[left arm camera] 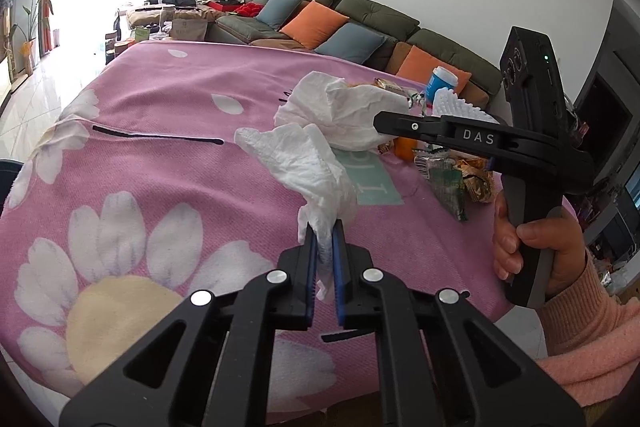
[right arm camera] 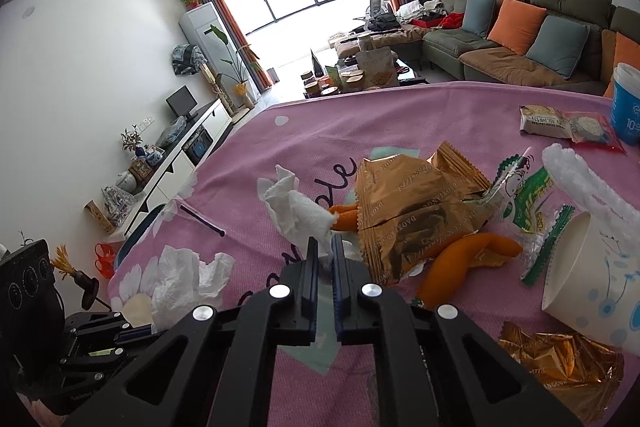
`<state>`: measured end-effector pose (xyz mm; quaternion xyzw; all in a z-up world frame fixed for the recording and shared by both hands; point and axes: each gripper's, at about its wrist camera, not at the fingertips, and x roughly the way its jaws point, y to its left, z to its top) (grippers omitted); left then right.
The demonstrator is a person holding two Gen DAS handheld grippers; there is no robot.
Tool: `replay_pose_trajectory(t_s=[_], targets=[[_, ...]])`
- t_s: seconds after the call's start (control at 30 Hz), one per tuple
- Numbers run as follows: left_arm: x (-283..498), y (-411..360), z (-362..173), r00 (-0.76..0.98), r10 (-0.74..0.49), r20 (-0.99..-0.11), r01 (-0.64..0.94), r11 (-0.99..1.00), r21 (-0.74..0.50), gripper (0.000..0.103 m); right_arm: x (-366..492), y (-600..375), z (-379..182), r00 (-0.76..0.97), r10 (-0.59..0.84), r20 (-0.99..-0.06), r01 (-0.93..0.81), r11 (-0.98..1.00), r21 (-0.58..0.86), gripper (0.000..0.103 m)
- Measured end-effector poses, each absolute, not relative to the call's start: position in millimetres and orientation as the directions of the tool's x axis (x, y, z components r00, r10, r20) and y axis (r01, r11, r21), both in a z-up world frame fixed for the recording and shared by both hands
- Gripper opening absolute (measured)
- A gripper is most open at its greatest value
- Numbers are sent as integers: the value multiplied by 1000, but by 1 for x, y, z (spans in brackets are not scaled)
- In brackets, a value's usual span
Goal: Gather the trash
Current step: 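Carry the tissue with left tool while right tool carries its tissue over the teal bin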
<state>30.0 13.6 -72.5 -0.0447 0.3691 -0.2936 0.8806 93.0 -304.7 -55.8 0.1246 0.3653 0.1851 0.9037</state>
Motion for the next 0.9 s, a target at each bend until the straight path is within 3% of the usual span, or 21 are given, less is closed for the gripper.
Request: replay_pose_trajectory(t_s=[0.9], targets=[[20, 95, -39, 727, -389, -566, 308, 921, -237, 7, 83, -263, -2, 621, 632, -464, -446, 772, 454, 2]])
